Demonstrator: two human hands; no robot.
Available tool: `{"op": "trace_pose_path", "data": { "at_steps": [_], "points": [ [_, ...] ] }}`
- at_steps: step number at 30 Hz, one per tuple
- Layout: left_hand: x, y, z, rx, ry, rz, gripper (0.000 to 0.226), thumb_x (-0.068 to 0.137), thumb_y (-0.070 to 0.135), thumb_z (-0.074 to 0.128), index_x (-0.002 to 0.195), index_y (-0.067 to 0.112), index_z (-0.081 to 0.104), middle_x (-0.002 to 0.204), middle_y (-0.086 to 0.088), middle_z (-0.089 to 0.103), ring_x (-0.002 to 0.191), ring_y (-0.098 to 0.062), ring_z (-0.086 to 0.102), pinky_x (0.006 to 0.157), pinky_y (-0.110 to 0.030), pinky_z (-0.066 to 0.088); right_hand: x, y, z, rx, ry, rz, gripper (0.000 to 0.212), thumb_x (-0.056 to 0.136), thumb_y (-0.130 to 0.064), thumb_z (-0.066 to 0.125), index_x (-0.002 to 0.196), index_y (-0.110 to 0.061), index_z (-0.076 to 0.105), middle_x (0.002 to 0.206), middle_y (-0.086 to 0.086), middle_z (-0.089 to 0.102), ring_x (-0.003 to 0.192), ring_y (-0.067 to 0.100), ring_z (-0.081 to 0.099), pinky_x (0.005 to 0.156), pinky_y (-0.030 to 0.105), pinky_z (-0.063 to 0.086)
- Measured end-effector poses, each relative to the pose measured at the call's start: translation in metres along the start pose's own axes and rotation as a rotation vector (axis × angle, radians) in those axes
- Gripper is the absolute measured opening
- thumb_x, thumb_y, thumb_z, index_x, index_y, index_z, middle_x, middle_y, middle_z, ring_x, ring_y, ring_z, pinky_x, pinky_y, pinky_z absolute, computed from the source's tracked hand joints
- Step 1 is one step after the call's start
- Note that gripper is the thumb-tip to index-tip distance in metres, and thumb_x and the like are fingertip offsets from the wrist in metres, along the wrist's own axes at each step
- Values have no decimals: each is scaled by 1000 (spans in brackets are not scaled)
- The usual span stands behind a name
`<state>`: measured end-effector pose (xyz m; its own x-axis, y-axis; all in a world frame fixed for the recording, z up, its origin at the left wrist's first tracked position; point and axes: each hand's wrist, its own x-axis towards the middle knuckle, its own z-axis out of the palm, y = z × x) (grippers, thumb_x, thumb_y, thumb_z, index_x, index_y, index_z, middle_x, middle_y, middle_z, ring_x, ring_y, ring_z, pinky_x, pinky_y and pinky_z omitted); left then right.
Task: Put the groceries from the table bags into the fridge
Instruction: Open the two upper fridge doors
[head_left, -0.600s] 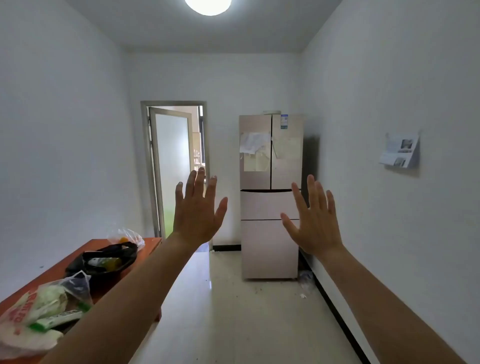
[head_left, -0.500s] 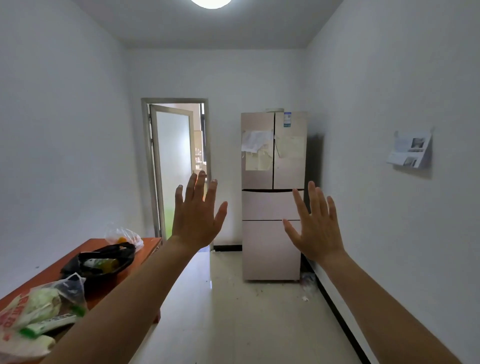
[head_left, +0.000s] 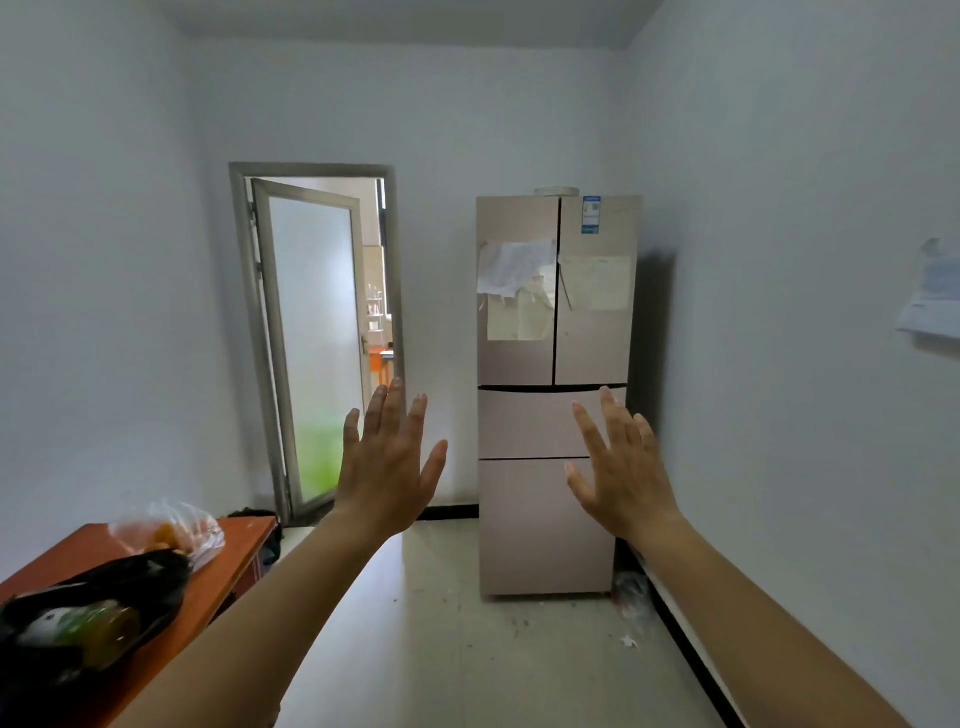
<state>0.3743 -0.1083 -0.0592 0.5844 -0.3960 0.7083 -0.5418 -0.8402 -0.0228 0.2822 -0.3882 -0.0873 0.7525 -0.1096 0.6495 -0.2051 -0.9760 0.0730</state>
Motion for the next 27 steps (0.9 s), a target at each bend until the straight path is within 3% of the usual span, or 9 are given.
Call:
{"op": "trace_pose_path", "data": {
  "at_steps": [5,12,15,18,20,27],
  "points": [
    [70,6,95,-94,-121,-17,75,93,60,18,148,15,42,158,-17,33,146,-36,31,113,-57,30,62,37,70,9,-48,-11,77,89,-46,56,155,-17,28,159,21,26,143,38,34,113,54,37],
    [164,44,264,-130,-237,34,85,87,65,3,155,21,28,165,-10,15,152,-31,13,121,-55,17,139,120,214,28,-114,65,75,89,-49,50,155,-18,31,159,20,29,145,36,34,114,50,34],
    [224,64,340,-99,-304,27,89,82,67,-7,158,25,12,167,-8,1,154,-27,-2,123,-52,10,187,166,277,65,-147,109,77,91,-56,39,158,-20,23,162,18,21,149,34,26,118,50,26],
    [292,78,400,-96,-346,-2,87,83,70,-8,158,27,-3,166,-6,-13,152,-27,-14,123,-52,5,249,212,327,83,-162,123,82,91,-65,23,160,-25,3,167,14,2,154,30,6,124,48,10],
    [335,83,433,-103,-342,-12,87,82,69,-10,158,27,-6,166,-5,-15,152,-25,-16,124,-50,4,295,236,357,125,-164,145,81,95,-65,25,160,-26,-2,167,13,-5,155,28,-2,125,47,5],
    [434,76,547,-340,-408,-141,73,98,64,21,158,27,2,167,-1,-6,153,-21,-5,124,-44,8,412,266,468,402,-247,379,79,100,-58,40,160,-28,-1,168,7,-5,154,27,7,121,45,17]
  ]
}}
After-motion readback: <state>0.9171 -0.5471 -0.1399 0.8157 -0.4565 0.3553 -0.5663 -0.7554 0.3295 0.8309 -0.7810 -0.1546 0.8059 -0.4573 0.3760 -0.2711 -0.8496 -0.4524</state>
